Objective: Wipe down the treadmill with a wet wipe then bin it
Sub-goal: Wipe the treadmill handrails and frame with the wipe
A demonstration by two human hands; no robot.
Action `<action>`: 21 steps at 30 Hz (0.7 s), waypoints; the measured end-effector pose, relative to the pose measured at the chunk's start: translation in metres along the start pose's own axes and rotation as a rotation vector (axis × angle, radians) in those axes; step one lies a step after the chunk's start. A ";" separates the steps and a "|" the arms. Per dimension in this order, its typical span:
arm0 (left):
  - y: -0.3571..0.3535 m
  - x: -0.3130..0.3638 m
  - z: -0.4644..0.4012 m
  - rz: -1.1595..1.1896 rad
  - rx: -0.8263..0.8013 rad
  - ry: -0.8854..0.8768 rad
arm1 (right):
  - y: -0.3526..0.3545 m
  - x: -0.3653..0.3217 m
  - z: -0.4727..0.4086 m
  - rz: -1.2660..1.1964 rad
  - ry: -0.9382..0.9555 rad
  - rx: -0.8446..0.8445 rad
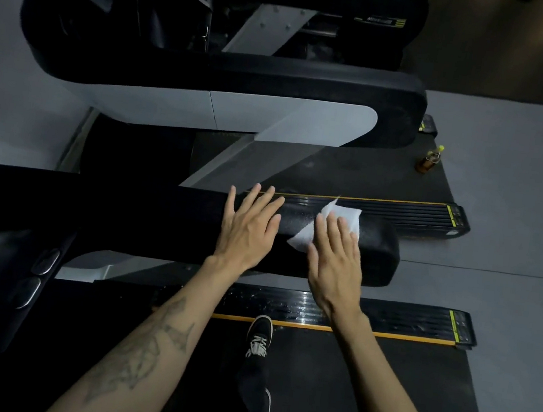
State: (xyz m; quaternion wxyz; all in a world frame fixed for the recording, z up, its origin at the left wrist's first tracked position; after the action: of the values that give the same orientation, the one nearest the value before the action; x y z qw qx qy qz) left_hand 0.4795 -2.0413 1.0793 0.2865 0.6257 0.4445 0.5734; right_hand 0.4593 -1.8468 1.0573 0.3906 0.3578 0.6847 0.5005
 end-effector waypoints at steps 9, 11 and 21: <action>-0.003 -0.001 0.002 -0.074 -0.008 -0.043 | 0.002 -0.002 0.010 -0.033 0.170 -0.022; -0.003 -0.001 0.002 -0.070 -0.017 -0.044 | 0.006 0.017 0.015 -0.006 0.127 -0.003; -0.005 0.003 0.002 -0.118 0.004 -0.034 | 0.003 -0.004 0.001 -0.038 0.053 -0.084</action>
State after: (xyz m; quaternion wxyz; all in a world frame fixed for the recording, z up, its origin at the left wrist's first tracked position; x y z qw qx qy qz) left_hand 0.4801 -2.0363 1.0763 0.3261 0.6087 0.4767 0.5439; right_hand 0.4618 -1.8490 1.0610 0.3968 0.3145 0.6797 0.5306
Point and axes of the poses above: each hand's wrist, its own z-axis away from the middle knuckle, its own y-axis out of the back of the hand, x = y × z, the point moved 2 cm from there along -z, towards the middle knuckle, and after that the axes turned 8 degrees about z, right-handed, at the moved point
